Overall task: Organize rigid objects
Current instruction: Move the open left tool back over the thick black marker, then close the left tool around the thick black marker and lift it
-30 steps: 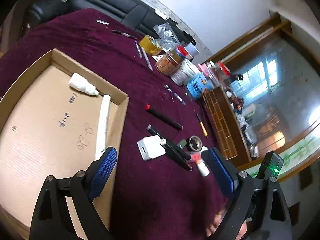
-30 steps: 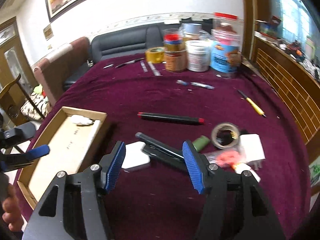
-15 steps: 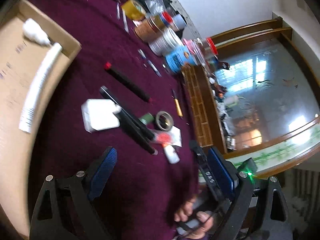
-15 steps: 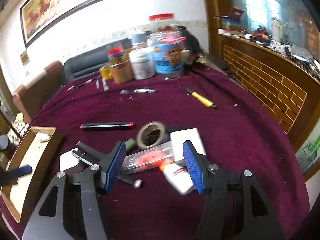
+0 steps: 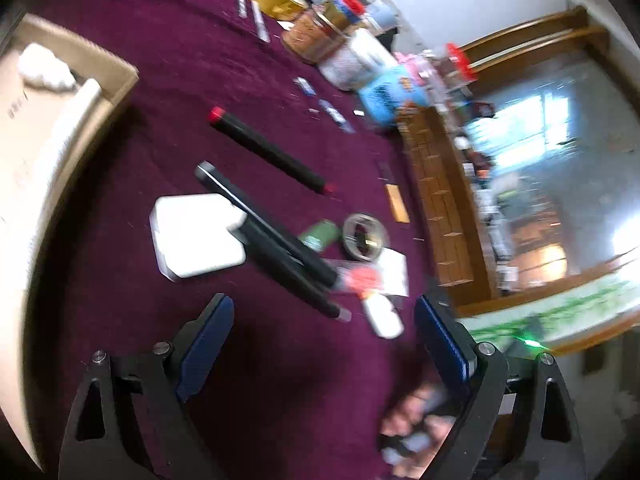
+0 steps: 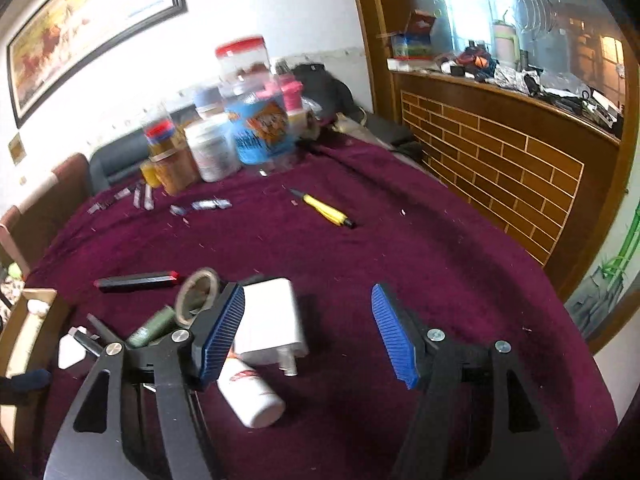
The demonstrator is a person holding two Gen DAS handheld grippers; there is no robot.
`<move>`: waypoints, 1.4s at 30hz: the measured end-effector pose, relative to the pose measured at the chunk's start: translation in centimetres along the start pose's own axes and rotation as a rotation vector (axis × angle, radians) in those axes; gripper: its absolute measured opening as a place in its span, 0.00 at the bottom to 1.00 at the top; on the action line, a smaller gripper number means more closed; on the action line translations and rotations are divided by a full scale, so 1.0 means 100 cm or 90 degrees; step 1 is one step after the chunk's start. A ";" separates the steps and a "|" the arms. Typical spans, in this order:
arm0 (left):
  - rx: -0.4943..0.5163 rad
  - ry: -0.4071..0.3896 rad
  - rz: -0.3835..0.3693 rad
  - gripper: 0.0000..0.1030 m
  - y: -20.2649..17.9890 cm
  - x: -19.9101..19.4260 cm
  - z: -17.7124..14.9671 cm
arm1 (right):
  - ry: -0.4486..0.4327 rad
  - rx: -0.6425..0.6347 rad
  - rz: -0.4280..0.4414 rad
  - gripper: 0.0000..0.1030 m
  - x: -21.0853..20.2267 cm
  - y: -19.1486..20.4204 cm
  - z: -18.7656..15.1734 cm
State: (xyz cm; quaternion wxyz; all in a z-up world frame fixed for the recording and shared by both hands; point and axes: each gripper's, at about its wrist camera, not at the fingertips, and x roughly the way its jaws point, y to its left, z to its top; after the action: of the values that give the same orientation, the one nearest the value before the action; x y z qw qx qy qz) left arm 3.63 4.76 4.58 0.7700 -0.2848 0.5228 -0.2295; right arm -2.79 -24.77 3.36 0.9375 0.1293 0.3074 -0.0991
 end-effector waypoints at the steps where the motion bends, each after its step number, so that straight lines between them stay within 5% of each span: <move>1: 0.010 -0.005 0.028 0.85 -0.001 0.004 0.003 | -0.004 0.005 0.002 0.63 0.000 -0.002 0.000; 5: 0.087 -0.020 0.137 0.85 -0.012 0.019 0.010 | -0.003 0.005 0.001 0.63 -0.001 -0.003 -0.001; 16: 0.211 -0.003 0.228 0.85 -0.039 0.071 0.029 | 0.019 0.006 0.000 0.63 0.006 -0.005 -0.003; 23: 0.280 0.170 0.157 0.78 -0.049 0.092 -0.014 | 0.028 0.004 -0.004 0.63 0.008 -0.005 -0.004; 28: 0.326 0.155 0.111 0.79 -0.060 0.074 -0.029 | 0.026 0.008 -0.007 0.63 0.008 -0.005 -0.004; 36: 0.448 0.128 0.155 0.78 -0.085 0.088 -0.057 | 0.028 0.024 -0.011 0.63 0.009 -0.011 -0.003; 37: 0.459 0.132 0.166 0.77 -0.086 0.092 -0.063 | 0.030 0.026 -0.012 0.63 0.010 -0.011 -0.003; 40: 0.493 0.114 0.238 0.38 -0.083 0.095 -0.079 | 0.037 0.033 -0.011 0.63 0.012 -0.014 -0.002; 42: 0.481 0.117 0.235 0.24 -0.081 0.091 -0.081 | 0.041 0.036 -0.009 0.63 0.013 -0.015 -0.003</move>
State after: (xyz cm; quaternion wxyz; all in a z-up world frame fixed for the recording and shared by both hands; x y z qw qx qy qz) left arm -1.22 -8.70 1.54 0.7988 0.1373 0.5103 -0.2877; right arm -2.31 -26.23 2.09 0.9224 0.1568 0.3353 -0.1101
